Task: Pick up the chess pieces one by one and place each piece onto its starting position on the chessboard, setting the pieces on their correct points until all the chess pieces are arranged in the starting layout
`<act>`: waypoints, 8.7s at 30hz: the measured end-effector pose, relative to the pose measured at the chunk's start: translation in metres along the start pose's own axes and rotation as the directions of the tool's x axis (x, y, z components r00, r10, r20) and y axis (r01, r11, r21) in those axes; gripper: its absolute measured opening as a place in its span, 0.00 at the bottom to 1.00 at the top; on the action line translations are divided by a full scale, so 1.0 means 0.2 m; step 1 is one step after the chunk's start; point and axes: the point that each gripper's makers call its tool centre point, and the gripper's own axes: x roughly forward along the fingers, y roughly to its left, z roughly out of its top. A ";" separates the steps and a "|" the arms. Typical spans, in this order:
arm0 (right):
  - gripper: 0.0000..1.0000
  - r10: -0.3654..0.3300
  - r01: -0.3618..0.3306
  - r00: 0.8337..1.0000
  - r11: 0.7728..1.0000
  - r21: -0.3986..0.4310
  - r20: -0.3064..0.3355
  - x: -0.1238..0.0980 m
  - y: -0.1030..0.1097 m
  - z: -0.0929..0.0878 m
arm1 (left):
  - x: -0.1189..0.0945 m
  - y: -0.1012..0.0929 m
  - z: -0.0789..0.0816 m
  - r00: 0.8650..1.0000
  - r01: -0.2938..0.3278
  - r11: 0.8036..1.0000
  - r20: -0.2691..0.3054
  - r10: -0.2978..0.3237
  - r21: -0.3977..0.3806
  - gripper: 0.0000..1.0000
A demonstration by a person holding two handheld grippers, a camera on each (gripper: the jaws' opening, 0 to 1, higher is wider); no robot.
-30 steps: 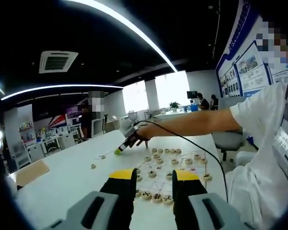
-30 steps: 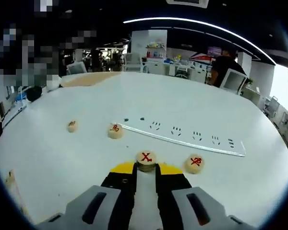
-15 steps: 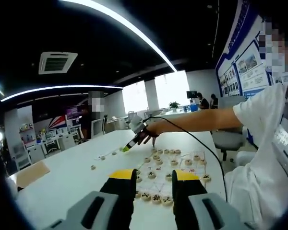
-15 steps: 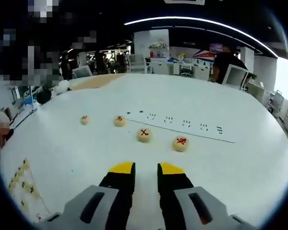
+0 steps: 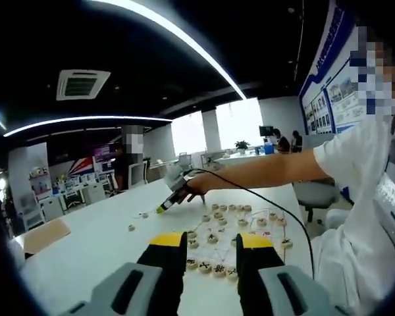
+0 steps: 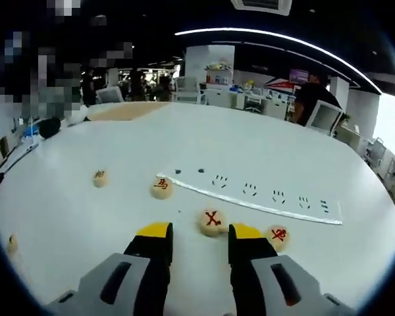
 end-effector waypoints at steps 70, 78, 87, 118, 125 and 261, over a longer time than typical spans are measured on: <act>0.20 0.279 -0.281 0.960 0.955 -0.093 -0.027 -1.62 0.47 -0.92 | 0.05 -0.05 -0.02 0.999 0.020 1.000 -0.028 -0.019 0.010 0.31; 0.20 0.255 -0.259 0.965 0.963 -0.075 -0.058 -1.60 0.42 -0.95 | 0.06 -0.04 -0.02 0.999 0.020 1.000 -0.026 -0.020 0.008 0.31; 0.26 0.267 -0.272 0.961 0.959 -0.077 -0.074 -1.60 0.44 -0.96 | 0.05 -0.04 -0.02 1.000 0.015 1.000 -0.023 -0.015 0.008 0.31; 0.34 0.122 -0.126 0.991 0.990 0.067 0.062 -1.09 0.02 -0.52 | 0.05 -0.03 -0.01 1.000 0.012 1.000 -0.024 -0.012 0.006 0.31; 0.34 0.074 -0.076 0.997 0.996 0.050 0.038 -0.83 -0.03 -0.39 | 0.04 -0.02 -0.01 1.000 0.003 1.000 -0.020 -0.003 0.003 0.31; 0.42 0.170 -0.169 0.931 0.985 -0.032 0.322 -1.60 0.50 -0.27 | -0.01 0.04 0.00 0.999 -0.046 0.999 -0.007 0.046 -0.009 0.31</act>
